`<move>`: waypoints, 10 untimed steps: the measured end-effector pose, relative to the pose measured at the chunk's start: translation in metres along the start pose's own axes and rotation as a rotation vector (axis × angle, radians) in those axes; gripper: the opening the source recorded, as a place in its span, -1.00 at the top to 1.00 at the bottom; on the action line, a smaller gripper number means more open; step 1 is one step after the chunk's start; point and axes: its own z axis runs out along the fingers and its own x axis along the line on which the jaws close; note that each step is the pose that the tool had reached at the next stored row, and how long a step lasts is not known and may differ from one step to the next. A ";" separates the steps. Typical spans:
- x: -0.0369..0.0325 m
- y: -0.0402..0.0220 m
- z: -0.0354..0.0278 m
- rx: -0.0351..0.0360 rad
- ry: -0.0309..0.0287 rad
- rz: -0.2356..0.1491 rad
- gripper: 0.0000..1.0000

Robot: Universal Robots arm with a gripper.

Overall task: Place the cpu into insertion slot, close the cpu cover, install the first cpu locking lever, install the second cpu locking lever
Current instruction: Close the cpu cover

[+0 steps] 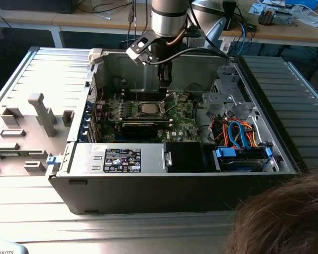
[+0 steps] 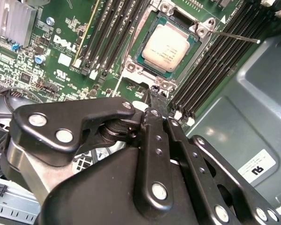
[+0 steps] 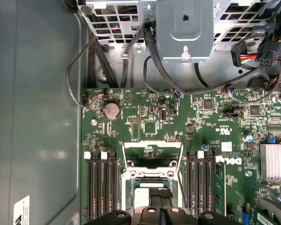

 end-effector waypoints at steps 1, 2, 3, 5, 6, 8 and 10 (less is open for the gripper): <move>0.0000 0.0011 0.0001 0.0000 0.0000 0.000 0.79; 0.0000 0.0018 0.0001 0.0000 0.0000 0.000 0.79; 0.0000 0.0028 0.0001 0.0000 -0.0001 0.000 0.79; 0.0000 0.0057 0.0003 0.0000 0.0000 0.000 0.79; 0.0001 0.0072 0.0003 0.0000 -0.0001 0.000 0.79; 0.0001 0.0097 0.0004 0.0000 0.0000 0.000 0.79; 0.0001 0.0113 0.0005 0.0000 0.0000 0.000 0.79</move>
